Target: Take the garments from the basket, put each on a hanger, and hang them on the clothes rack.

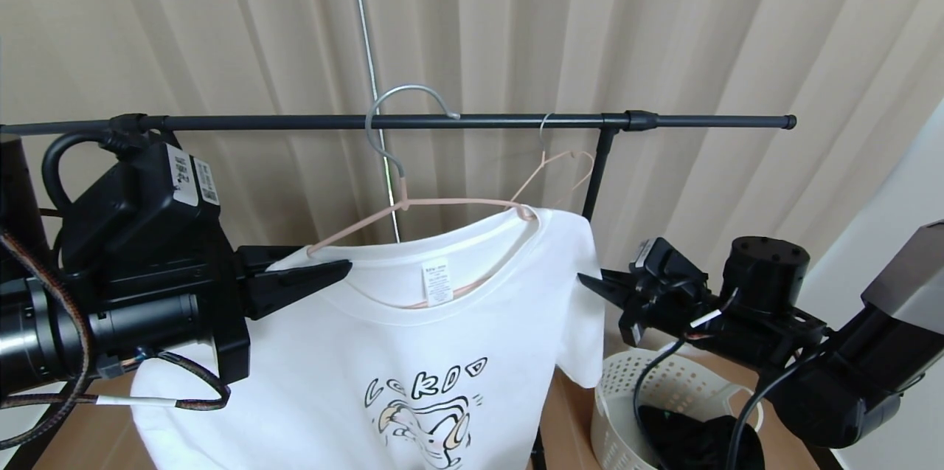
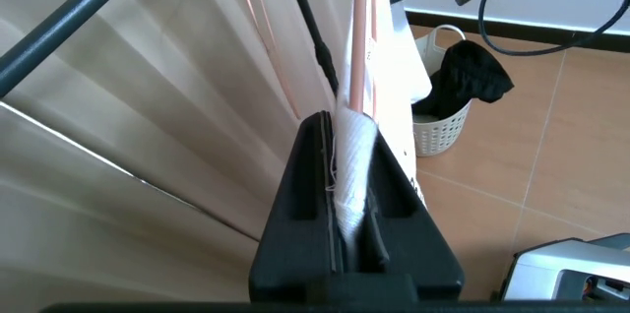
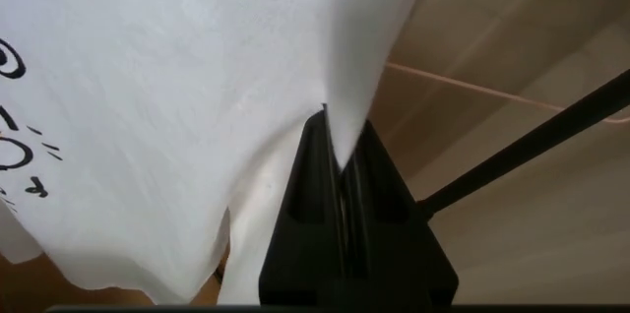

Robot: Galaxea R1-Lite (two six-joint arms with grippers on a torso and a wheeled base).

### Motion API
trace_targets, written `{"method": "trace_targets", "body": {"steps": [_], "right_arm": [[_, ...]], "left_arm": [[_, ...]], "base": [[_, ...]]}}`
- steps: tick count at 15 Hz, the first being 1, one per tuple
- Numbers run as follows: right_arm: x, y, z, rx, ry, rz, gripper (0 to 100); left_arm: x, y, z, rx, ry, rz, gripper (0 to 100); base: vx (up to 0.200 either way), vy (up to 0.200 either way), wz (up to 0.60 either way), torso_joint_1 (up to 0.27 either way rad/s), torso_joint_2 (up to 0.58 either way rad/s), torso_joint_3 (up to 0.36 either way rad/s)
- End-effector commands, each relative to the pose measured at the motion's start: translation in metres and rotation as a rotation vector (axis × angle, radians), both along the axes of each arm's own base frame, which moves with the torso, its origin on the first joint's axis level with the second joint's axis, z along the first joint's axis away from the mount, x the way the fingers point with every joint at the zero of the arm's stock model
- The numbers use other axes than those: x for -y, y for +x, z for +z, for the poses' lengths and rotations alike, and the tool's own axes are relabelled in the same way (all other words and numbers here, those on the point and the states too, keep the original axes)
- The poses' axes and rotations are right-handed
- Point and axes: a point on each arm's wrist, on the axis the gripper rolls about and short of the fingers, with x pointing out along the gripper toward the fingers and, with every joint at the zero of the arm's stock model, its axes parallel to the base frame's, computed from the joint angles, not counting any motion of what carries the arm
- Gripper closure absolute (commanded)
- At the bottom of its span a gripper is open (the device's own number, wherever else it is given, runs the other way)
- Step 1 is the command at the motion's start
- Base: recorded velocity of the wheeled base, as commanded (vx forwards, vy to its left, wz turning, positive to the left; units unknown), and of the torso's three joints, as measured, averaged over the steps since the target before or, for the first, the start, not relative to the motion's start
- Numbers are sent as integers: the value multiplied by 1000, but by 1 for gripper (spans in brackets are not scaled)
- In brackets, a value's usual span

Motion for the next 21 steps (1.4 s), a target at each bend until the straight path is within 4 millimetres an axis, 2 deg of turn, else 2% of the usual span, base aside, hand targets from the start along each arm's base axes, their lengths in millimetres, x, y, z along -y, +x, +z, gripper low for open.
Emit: {"method": "trace_targets", "body": {"steps": [1, 4, 9, 16, 17, 21], "right_arm": [[4, 4, 2, 9, 4, -15, 100], [12, 10, 5, 17, 10, -42, 100], [13, 16, 8, -15, -11, -99, 100], [14, 7, 16, -19, -14, -100, 100], [14, 7, 17, -17, -13, -100, 0], [14, 5, 18, -12, -10, -94, 0]], "left_arm": [[0, 0, -1, -3, 1, 1, 100], [-1, -2, -1, -2, 2, 7, 100], [-1, -2, -1, -2, 1, 10, 100], [-2, -2, -4, -13, 6, 15, 100], [-2, -1, -5, -16, 5, 16, 100], [-13, 3, -10, -37, 11, 75, 100]], "base": [[0, 0, 0, 0, 0, 0], [0, 0, 0, 0, 0, 0], [0, 0, 0, 0, 0, 0], [0, 0, 0, 0, 0, 0], [0, 0, 0, 0, 0, 0], [0, 0, 0, 0, 0, 0]]}}
